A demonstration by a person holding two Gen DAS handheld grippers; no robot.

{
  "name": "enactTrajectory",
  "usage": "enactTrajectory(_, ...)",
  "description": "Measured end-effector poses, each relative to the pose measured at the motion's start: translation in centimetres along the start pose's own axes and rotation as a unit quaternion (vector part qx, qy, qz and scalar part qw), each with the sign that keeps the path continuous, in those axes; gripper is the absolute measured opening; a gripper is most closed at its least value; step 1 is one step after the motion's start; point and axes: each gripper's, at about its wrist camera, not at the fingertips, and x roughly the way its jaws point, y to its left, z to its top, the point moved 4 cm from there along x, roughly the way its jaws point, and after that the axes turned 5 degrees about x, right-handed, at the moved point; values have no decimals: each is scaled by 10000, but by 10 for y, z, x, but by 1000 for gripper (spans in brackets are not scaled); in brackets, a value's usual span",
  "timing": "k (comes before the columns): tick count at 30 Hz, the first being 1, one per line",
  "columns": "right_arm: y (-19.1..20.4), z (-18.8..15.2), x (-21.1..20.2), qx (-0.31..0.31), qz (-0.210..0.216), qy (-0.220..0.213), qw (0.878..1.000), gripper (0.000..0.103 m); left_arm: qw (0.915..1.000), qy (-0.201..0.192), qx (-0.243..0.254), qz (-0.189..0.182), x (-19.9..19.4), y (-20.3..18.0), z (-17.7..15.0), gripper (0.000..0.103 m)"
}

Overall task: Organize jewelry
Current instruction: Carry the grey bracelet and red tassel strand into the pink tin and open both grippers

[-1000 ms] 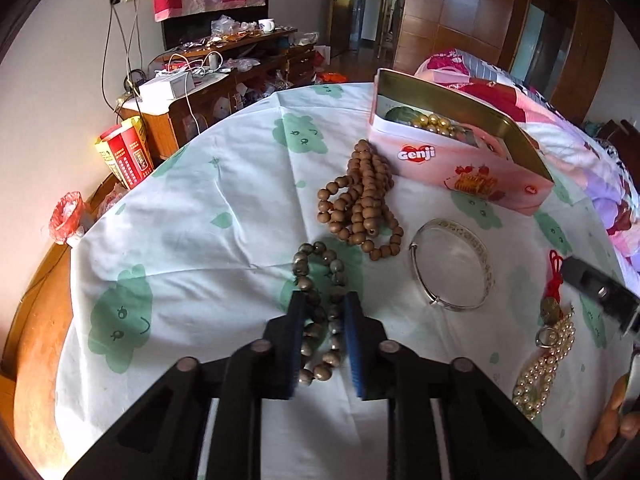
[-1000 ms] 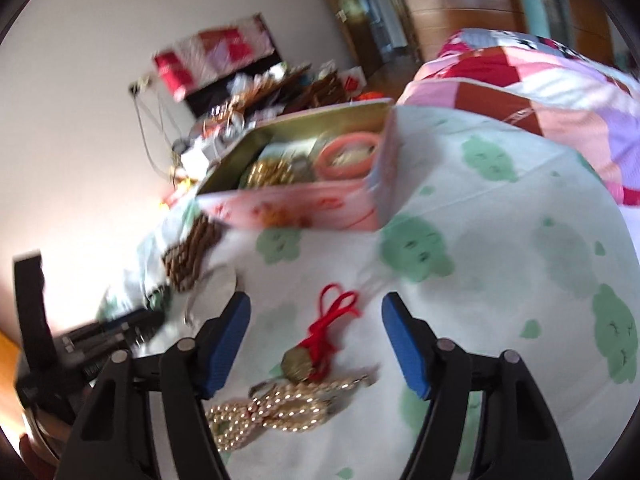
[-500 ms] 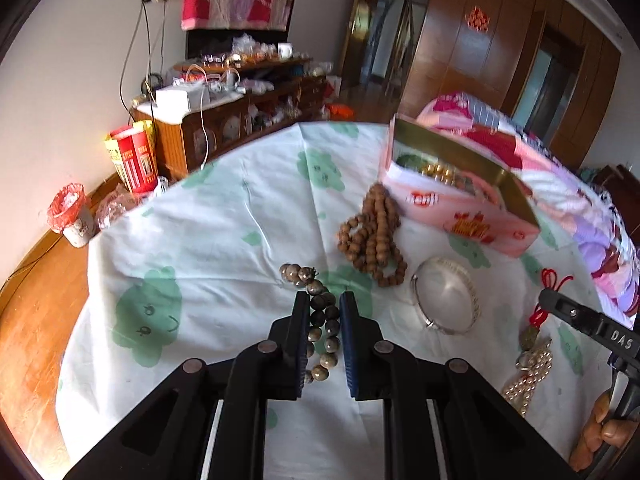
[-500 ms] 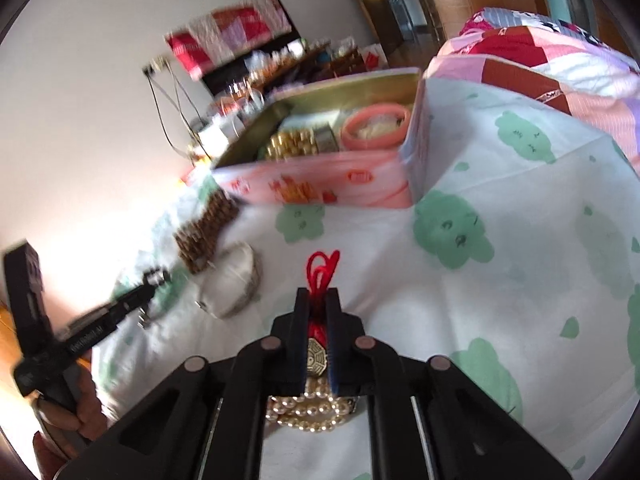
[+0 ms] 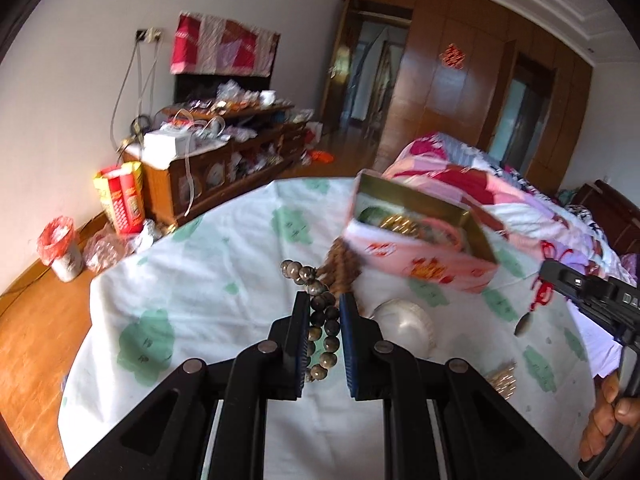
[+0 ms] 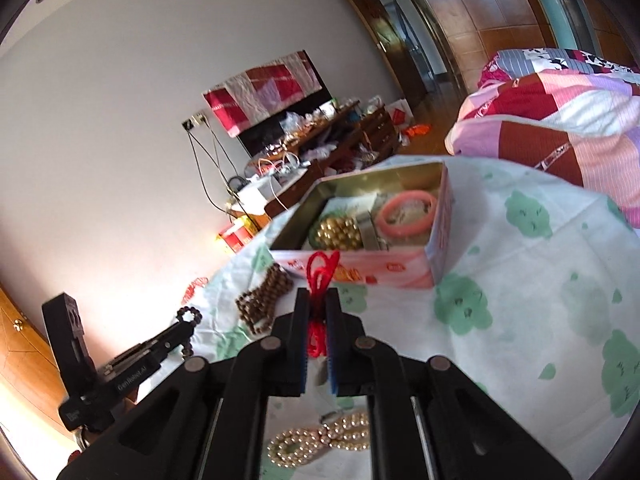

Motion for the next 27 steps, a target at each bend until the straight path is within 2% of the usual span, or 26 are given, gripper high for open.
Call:
enactTrajectory(8, -1, 26, -3, -104, -91, -283, 9995, 11, 9990, -197, 287, -285, 8, -28, 23, 15)
enactTrajectory(14, -3, 51, -4, -93, 8, -531, 9985, 11, 9973, -323, 382, -545, 20, -49, 42, 15)
enactTrajectory(21, -9, 73, 12, -80, 28, -681, 9976, 11, 9955, -381, 515, -704, 56, -66, 62, 15)
enactTrajectory(27, -25, 85, 43, 31, -53, -598, 9982, 11, 9946, -290, 650, -761, 93, -77, 73, 15)
